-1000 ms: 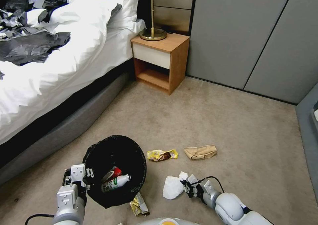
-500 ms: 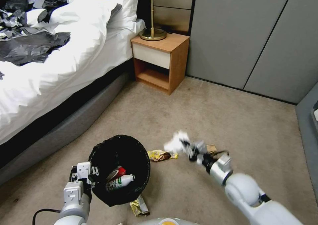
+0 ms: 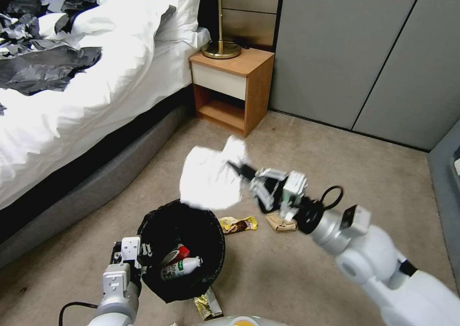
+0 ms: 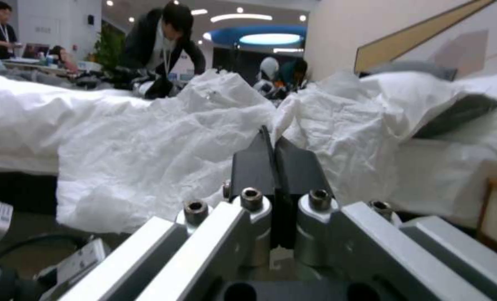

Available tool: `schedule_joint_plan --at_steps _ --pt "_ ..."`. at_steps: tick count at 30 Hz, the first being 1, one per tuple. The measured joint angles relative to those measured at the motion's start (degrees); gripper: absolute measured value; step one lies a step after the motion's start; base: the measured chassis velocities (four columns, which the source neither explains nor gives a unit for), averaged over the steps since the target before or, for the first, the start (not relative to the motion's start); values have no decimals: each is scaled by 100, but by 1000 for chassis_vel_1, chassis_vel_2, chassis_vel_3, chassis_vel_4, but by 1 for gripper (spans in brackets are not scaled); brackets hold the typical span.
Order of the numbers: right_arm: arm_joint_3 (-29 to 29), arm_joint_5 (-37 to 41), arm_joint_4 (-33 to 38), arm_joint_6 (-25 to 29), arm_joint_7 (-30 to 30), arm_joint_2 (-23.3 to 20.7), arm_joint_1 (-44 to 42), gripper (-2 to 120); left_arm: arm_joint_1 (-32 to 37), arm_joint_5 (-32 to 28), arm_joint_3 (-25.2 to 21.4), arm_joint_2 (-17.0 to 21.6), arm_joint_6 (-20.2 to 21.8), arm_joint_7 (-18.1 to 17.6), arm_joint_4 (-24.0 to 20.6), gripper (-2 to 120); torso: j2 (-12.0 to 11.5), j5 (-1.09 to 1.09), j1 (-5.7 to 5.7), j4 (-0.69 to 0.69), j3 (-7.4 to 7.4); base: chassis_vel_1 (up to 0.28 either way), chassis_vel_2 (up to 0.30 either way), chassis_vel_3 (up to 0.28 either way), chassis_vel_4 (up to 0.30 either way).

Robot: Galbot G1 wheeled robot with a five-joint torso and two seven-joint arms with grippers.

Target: Pick up the trash bin, then pick up the garbage from the floor and place it into the trash bin.

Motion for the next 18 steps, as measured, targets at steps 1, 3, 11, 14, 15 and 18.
schedule_joint_plan --at_steps 1,3,11,14,15,18 --pt "0 0 0 0 0 0 0 0 0 0 0 0 0 0 0 1 0 0 0 0 0 0 0 0 0" --pt "-271 -127 -147 -26 68 61 5 0 20 22 18 -9 -10 0 0 1 0 1 0 1 0 0 0 0 0" --pt "-875 -462 -783 -68 156 107 -30 0 63 72 62 -36 -22 0 -66 1 0 0 0 0 0 0 0 0 0" --pt "-967 -553 -1010 -54 160 141 -30 0 79 87 73 -41 -28 0 -83 1 0 0 0 0 0 0 0 0 0" --pt "-1003 -599 -1139 -42 160 161 -31 0 86 93 75 -42 -34 -1 -89 1 0 0 0 0 0 0 0 0 0" --pt "-1057 -655 -1294 -32 160 175 -75 0 90 97 72 -42 -44 -6 -94 1 0 0 0 0 1 0 0 0 0"
